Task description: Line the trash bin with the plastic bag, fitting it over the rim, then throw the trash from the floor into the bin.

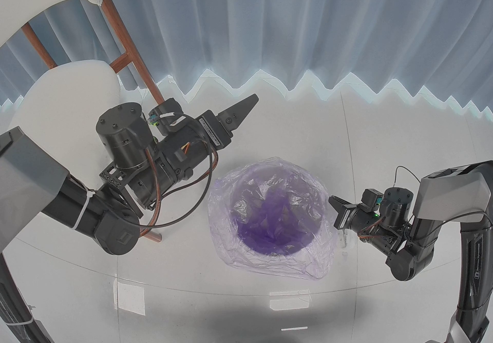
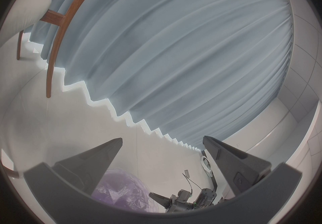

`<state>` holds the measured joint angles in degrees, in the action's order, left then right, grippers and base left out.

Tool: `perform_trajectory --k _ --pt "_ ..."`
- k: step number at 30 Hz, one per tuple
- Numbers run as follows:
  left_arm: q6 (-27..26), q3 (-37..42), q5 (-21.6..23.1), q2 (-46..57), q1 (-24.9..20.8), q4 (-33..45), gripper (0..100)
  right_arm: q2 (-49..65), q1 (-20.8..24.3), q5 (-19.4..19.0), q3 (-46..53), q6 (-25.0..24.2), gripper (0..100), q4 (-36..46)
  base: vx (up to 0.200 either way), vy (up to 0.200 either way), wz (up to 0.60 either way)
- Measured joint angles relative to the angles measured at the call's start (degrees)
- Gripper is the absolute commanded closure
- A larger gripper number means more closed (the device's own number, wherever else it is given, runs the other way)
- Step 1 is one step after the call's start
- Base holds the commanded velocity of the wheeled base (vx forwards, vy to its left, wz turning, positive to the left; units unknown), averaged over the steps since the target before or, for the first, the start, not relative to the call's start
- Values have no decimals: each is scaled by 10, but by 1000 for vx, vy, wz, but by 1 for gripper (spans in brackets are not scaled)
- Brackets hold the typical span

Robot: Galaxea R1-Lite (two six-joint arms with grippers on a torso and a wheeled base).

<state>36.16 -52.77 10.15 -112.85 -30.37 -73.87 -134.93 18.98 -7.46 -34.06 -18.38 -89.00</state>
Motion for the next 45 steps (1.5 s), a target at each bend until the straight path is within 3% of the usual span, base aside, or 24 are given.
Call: perform_trajectory --k 17,34,45 --pt "-3 2 -1 0 1 1 0 -9 -30 0 -42 -1 100 0 0 0 0" --pt "-6 3 -1 -18 2 1 0 -90 -54 1 -98 1 100 0 0 0 0" --pt "-46 3 -9 -54 5 1 0 -133 -54 4 -119 4 100 0 0 0 0"
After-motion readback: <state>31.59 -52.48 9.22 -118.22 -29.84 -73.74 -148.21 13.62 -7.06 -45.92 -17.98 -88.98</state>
